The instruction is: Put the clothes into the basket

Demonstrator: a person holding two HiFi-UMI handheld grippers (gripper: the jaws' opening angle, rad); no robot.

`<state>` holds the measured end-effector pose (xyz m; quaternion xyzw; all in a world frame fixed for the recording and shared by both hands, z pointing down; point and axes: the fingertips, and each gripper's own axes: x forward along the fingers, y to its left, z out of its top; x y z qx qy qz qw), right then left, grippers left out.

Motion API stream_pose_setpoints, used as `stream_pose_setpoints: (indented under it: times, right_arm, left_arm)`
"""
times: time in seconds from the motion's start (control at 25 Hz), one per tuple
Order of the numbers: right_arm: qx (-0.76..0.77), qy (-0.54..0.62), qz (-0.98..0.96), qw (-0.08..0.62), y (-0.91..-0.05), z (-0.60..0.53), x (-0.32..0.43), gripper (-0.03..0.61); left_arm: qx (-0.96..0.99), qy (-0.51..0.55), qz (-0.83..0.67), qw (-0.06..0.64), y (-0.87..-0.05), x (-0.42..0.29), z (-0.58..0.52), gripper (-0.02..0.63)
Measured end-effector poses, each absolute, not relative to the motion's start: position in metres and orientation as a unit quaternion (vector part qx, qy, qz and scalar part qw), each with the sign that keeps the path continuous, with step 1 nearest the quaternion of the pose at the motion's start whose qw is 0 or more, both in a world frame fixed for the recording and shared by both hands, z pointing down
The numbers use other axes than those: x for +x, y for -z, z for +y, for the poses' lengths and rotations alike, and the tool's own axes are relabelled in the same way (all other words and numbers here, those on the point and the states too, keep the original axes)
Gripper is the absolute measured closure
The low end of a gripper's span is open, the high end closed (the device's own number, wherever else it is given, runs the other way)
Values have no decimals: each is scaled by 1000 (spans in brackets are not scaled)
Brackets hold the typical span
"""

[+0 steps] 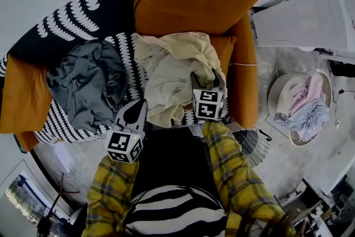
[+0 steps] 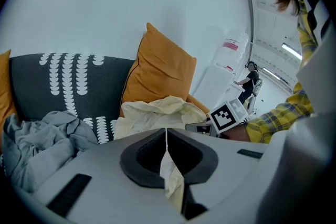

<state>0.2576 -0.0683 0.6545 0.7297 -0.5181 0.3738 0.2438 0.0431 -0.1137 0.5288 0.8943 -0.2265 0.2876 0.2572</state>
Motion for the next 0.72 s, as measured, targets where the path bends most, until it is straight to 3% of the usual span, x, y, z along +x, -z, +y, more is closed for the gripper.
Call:
stream_pose_setpoints:
  times: [0.16, 0.44, 0.72]
  right_arm:
    - [733, -369, -514, 249, -652, -71, 256, 253]
    - [706, -380, -531, 274, -661, -75, 225, 453]
    - [681, -387, -573, 242, -640, -80, 199, 502]
  left_arm:
    - [892, -291, -231, 258, -531, 39, -116, 592]
    - [893, -292, -230, 256, -527, 35, -120, 592]
    - [895, -289, -230, 249, -520, 22, -123, 592]
